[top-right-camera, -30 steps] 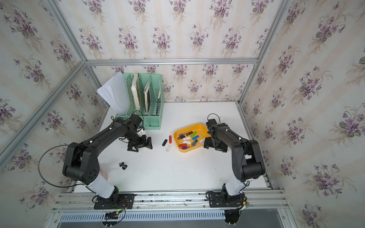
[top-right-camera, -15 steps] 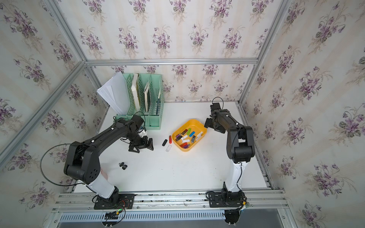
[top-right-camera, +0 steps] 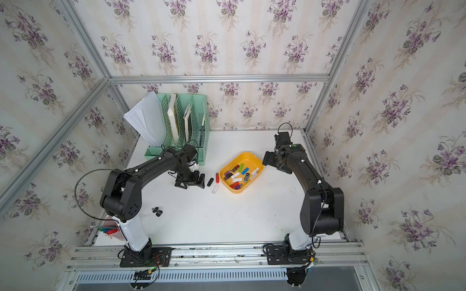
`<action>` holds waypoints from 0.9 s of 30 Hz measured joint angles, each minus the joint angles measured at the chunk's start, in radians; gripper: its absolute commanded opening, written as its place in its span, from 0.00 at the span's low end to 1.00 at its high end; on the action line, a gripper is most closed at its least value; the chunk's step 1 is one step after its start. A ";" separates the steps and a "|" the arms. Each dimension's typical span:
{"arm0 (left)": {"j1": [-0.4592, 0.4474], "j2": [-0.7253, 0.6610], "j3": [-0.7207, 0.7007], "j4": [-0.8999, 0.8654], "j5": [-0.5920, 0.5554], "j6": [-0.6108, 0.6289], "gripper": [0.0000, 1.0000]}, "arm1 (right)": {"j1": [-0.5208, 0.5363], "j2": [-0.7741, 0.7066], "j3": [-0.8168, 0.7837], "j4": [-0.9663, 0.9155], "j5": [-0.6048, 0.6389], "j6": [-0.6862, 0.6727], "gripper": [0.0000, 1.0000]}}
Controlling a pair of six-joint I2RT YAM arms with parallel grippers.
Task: Put the usb flash drive into the storage box
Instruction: Adjust the storage box at the center of the board, then pick up the USB flash from the center of the board.
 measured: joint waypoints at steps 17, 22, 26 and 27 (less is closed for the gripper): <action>-0.065 0.285 0.427 -0.093 -0.134 -0.018 0.99 | 0.095 -0.203 -0.164 -0.094 -0.116 0.052 1.00; -0.110 0.369 0.518 -0.119 -0.146 -0.025 0.99 | 0.095 -0.228 -0.182 -0.107 -0.122 0.052 1.00; -0.150 0.402 0.560 -0.137 -0.151 -0.033 0.99 | 0.095 -0.242 -0.190 -0.118 -0.123 0.052 1.00; -0.158 0.405 0.565 -0.140 -0.148 -0.035 0.99 | 0.095 -0.245 -0.190 -0.120 -0.123 0.052 1.00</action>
